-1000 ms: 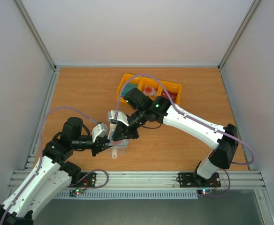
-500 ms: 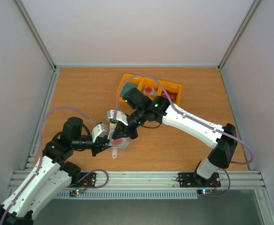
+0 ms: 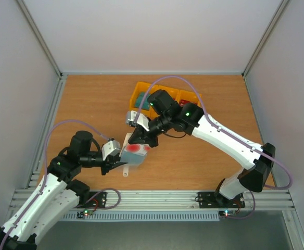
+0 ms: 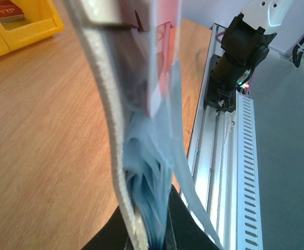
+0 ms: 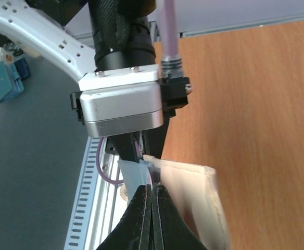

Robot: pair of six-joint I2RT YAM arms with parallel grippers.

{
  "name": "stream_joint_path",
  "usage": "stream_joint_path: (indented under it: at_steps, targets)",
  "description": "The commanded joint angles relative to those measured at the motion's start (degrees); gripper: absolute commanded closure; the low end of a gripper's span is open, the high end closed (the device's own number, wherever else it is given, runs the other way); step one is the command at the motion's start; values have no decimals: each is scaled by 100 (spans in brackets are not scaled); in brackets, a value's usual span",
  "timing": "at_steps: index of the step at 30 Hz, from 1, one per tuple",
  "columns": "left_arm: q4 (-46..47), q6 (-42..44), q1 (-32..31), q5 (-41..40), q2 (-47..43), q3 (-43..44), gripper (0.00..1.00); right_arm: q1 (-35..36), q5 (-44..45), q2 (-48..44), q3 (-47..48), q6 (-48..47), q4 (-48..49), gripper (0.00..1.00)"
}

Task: Take the credit cards out of the card holder

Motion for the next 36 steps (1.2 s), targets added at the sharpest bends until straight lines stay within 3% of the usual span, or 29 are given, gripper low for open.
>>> stream_joint_path:
  at_steps: [1,7,14,22,27,31,36]
  targets:
    - [75,228,-41,34,-45,74,100,-111,216,-252,132,227,210,99]
    - [476,-409,-42,-232,58,65,100,-263,188,-423,125,602,433,99]
    - [1116,-2520,-41,-715,165,-111,100,-689,162,-573,-109,1361,1044,99]
    - [787,-2943,66,-1953,209,-33,100,-1574,247,-599,-274,2137,1928,99]
    - [575,-2805,196,-2637,120,25,100,-2276,361,-6,444,1312,1181,99]
    - [622,-2764,278,-2700,59,-19,100,-2702,996,801,1018,603,619,99]
    - [651,-2735,355,-2693,30,-43,100,-2742,2326,1691,1692,-454,526,99]
